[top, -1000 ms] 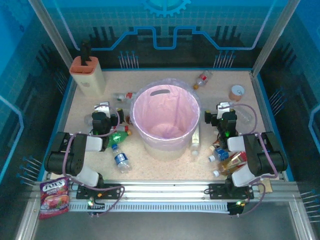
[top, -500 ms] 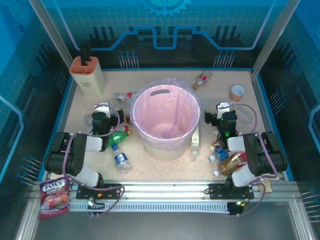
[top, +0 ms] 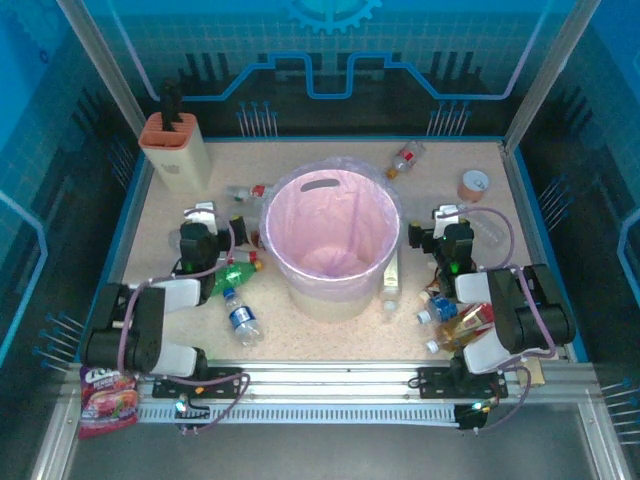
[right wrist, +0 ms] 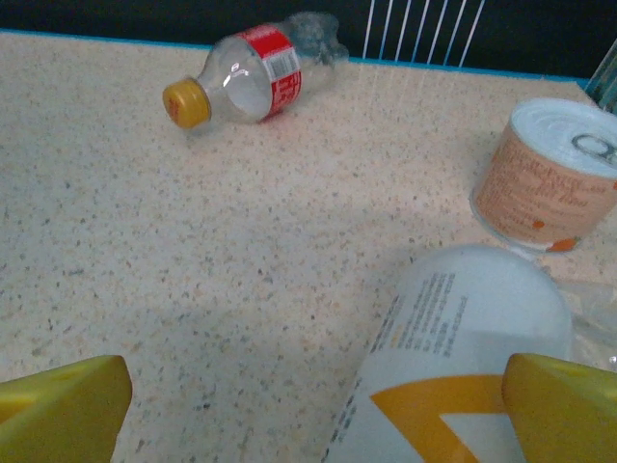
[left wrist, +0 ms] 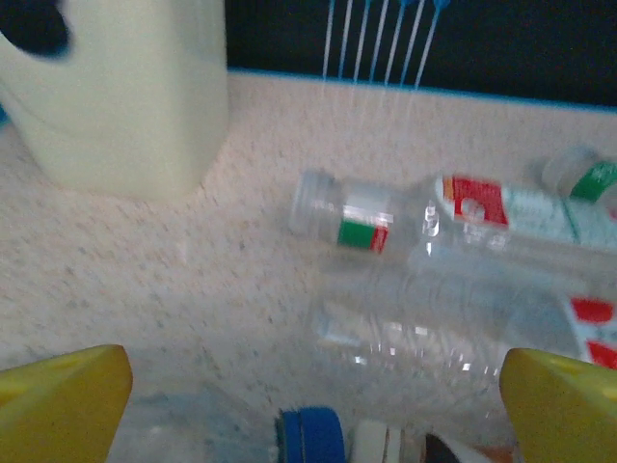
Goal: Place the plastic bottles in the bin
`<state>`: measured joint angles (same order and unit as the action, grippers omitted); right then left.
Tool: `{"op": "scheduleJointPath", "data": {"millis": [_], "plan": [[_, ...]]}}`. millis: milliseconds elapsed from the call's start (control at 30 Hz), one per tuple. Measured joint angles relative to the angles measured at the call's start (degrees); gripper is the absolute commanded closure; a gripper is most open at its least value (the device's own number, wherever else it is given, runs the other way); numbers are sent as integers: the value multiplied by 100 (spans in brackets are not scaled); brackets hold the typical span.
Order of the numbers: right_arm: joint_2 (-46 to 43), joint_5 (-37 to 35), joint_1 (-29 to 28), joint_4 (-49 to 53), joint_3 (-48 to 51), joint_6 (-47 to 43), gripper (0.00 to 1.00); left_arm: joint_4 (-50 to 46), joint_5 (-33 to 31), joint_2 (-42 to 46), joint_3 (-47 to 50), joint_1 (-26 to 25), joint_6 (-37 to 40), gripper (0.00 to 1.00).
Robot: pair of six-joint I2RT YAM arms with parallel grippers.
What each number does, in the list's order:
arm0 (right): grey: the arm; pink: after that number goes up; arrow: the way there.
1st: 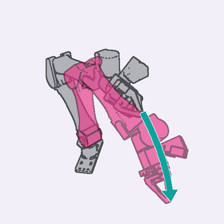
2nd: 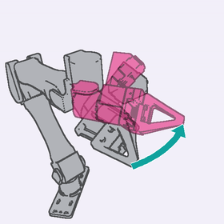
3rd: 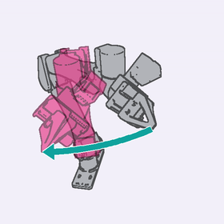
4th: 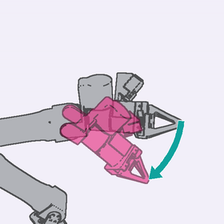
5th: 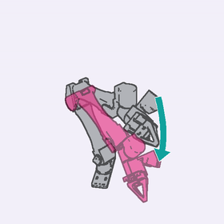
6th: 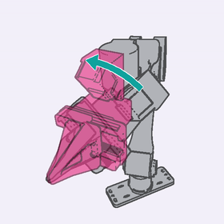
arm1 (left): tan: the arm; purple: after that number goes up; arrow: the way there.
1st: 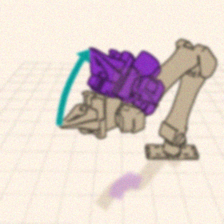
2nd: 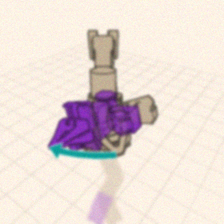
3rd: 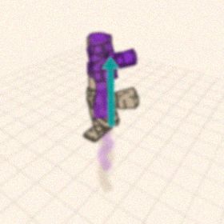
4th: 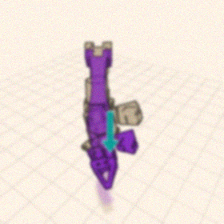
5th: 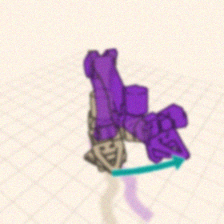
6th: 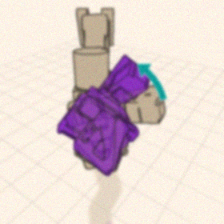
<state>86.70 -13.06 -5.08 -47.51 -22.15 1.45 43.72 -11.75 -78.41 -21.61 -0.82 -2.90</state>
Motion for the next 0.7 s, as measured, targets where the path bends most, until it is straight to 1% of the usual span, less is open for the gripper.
{"op": "scheduleJointPath", "data": {"millis": [33, 100, 200, 300, 400, 433, 500, 600, 633, 700], "plan": [[-111, -9, 0, 144, -22, 0, 0, -162, -52, 254, -7, 26, -17, 1], [-557, -55, 0, 798, -197, 35, 0, -671, -184, 741, -57, 61, -116, 1], [-1340, -151, -2, 1993, -717, 267, 0, -1834, -560, 1526, -155, 76, -485, 1], [-1818, -216, 0, 3650, -1628, 706, 0, -3364, -918, 2568, -361, 219, -1075, 1], [-1757, -315, 42, 5342, -2732, 1117, 0, -4741, -901, 3530, -852, 415, -1648, 4], [-1639, -330, 74, 5803, -3067, 1209, 0, -5077, -802, 3700, -1073, 437, -1777, 4], [-1338, -348, 131, 6559, -3587, 1342, 0, -5783, -313, 3886, -1812, 439, -2087, 7], [-868, -343, 192, 7289, -3923, 1471, 2, -6325, 505, 3814, -2778, 345, -2413, 8], [-697, -341, 216, 7488, -3989, 1510, 2, -6450, 721, 3759, -3029, 234, -2479, 8], [-341, -334, 254, 7809, -4087, 1554, 3, -6640, 1156, 3609, -3530, -184, -2621, 8]]}}
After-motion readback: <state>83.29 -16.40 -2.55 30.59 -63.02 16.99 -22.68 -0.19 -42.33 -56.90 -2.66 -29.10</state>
